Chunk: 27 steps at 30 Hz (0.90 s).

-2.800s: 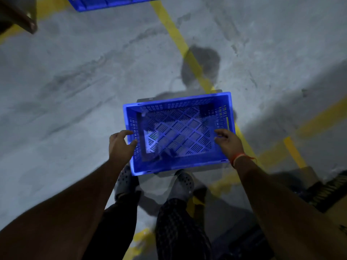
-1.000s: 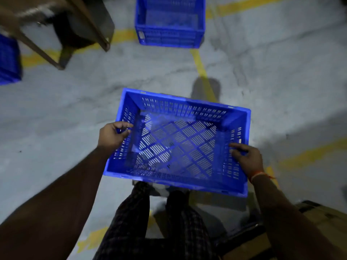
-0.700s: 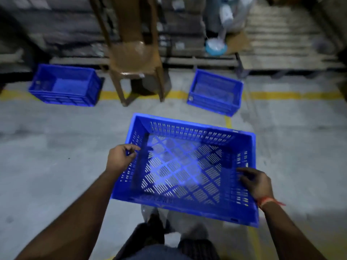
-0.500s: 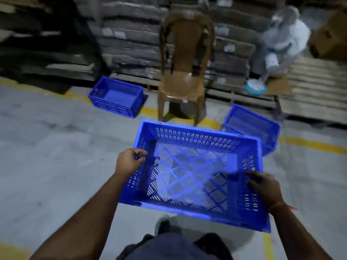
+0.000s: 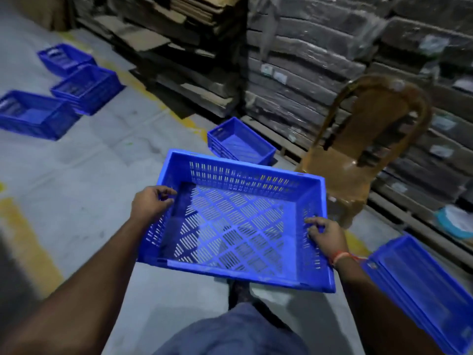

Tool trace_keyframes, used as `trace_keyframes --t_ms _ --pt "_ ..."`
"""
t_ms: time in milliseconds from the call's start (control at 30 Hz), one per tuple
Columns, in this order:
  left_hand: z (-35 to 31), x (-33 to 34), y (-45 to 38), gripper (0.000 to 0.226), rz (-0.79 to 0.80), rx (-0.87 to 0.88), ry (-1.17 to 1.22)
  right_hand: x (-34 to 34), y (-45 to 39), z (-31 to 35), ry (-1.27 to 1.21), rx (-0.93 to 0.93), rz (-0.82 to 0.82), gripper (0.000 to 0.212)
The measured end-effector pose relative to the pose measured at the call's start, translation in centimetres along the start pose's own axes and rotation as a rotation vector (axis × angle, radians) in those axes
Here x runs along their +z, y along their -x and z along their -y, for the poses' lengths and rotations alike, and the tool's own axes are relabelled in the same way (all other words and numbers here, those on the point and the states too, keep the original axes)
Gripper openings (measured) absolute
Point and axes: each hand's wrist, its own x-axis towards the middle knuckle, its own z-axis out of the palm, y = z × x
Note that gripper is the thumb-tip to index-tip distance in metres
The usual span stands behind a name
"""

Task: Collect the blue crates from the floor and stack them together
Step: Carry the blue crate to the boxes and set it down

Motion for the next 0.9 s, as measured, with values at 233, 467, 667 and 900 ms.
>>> trace_keyframes --t_ms 233,467,667,900 --pt "3.0 -3.0 -5.6 0.018 -0.141 -0.201 0.049 5.5 -12.8 8.0 -0.042 -0.084 0.154 0.023" --pt "7.6 -5.3 -7.4 0.017 -0.310 -0.402 0.178 11.8 -23.3 17.5 0.049 -0.242 0.325 0.025" --pt "14.7 -7.8 -8.2 0.020 -0.449 -0.594 0.291 21.6 -29.2 28.3 0.182 -0.453 0.477 0.025" --pt "22.0 -11.7 -6.8 0.021 -0.649 -0.790 0.384 34.4 -30.1 41.0 0.279 -0.648 0.665 0.025"
